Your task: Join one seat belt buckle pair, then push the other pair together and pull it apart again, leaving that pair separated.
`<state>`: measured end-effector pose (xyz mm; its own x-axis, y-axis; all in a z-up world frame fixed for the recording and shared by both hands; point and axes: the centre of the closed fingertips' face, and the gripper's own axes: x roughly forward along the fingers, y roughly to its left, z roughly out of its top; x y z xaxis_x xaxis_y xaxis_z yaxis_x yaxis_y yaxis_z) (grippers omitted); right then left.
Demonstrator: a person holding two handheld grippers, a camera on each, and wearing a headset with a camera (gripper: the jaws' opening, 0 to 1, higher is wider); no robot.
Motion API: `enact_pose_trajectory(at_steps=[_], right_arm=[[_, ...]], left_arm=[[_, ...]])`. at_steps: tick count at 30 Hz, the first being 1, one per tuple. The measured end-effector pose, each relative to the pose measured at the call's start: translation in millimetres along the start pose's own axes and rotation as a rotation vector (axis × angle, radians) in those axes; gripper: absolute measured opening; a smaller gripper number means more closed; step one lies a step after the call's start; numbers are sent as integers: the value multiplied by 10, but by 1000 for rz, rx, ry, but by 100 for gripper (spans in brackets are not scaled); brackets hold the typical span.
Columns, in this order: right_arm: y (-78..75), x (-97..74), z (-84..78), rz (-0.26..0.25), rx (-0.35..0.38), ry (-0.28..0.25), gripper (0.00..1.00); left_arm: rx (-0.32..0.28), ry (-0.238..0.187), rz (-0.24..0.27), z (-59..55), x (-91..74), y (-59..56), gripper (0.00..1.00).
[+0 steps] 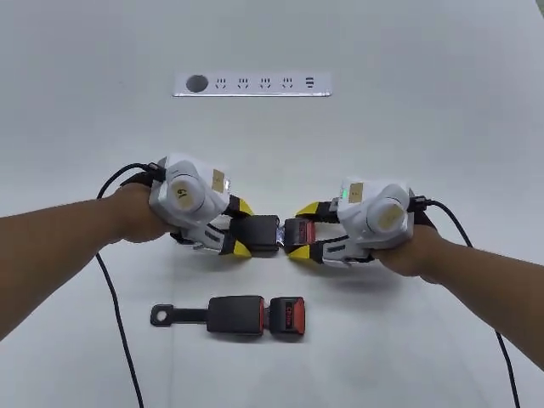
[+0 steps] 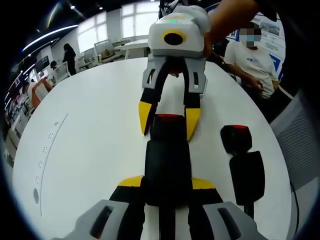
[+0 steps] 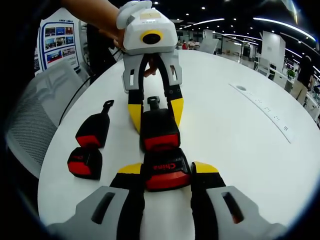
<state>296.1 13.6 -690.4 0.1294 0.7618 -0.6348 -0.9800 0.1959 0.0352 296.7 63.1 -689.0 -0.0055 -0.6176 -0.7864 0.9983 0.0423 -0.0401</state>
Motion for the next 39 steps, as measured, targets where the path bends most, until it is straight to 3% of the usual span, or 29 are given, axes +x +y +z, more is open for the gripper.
enact_pose_trajectory(at_steps=[8, 10, 13, 19, 34, 39], right_arm=[[-10, 12, -15, 3, -6, 10, 33], [-12, 15, -17, 4, -8, 13, 33], [-10, 13, -22, 4, -10, 16, 33], [-7, 5, -16, 7, -9, 15, 34], [-16, 3, -12, 16, -13, 8, 34], [-19, 7, -17, 19, -15, 5, 34]], left_arm=[[2, 4, -1, 9, 19, -3, 33], [4, 6, -2, 54, 4, -33, 33], [5, 9, -4, -13, 24, 8, 33], [5, 19, -3, -34, 32, 18, 33], [8, 14, -4, 42, 8, -27, 33], [10, 12, -6, -19, 30, 12, 33]])
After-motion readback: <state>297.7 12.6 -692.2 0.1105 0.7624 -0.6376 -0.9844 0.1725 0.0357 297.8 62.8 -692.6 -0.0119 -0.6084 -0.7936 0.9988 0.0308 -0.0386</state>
